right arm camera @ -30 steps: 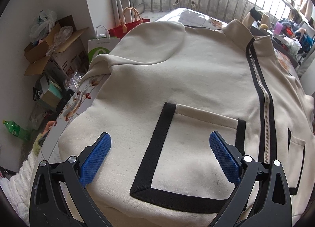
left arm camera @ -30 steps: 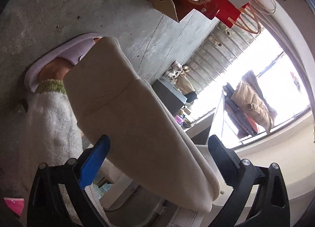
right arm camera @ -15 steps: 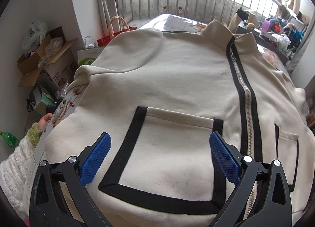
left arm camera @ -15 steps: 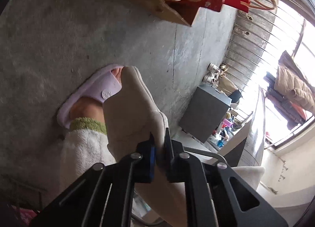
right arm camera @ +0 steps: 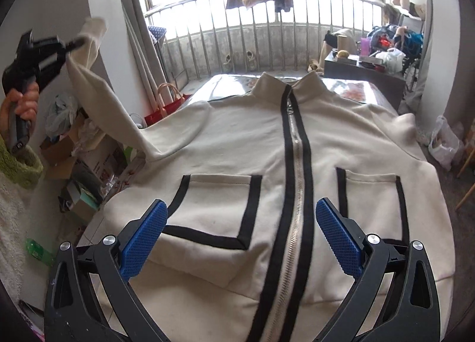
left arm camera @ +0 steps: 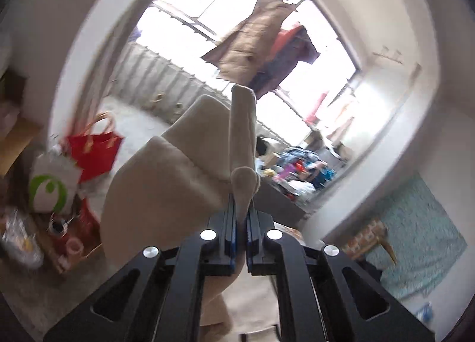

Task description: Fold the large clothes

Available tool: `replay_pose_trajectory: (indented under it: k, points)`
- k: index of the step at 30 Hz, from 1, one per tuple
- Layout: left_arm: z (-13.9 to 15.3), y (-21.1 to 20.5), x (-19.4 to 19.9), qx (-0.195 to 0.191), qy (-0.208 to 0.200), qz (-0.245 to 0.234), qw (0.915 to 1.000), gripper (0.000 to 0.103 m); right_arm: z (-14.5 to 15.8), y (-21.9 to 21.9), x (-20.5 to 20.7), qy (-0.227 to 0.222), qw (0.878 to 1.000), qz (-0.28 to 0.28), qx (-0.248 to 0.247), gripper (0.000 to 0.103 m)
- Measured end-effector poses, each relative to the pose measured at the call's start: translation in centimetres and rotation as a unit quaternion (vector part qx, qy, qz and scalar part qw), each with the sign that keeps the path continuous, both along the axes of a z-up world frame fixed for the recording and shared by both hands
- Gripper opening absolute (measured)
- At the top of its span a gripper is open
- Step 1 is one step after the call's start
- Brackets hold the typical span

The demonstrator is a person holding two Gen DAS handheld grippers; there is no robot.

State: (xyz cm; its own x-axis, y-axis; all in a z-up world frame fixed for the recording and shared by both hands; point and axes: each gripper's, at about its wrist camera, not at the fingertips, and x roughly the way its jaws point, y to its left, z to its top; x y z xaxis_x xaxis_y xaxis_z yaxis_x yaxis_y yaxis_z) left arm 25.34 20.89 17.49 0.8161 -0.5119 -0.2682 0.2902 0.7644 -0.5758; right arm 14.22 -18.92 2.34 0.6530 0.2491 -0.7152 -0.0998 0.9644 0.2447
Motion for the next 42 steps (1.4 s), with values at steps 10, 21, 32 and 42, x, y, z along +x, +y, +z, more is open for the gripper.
replay_pose_trajectory:
  k: [10,21,32,42]
  points:
    - [-6.2,-26.5,0.6,0.161,0.115,-0.213,0.9569,0.040,-1.5,-8.9,-6.0,0.018,0.996,-0.088,0.028,0.096]
    - [-9.6,-16.2,-5.2,0.134,0.166,-0.130,0.9682,0.067,-5.0,-17.0,-9.7,0.062,0.988,-0.137,0.038,0.096]
    - [-20.1,-9.6,-16.5,0.134,0.264,-0.053,0.9536,0.066,-8.3,-24.7,-13.1,0.134,0.952,-0.211,0.179,0.078]
    - [-22.3,-12.9,-17.2,0.206,0.239,-0.035,0.9482,0.049,-9.2,-22.5,-9.3,0.146,0.967,-0.200,0.064,0.055]
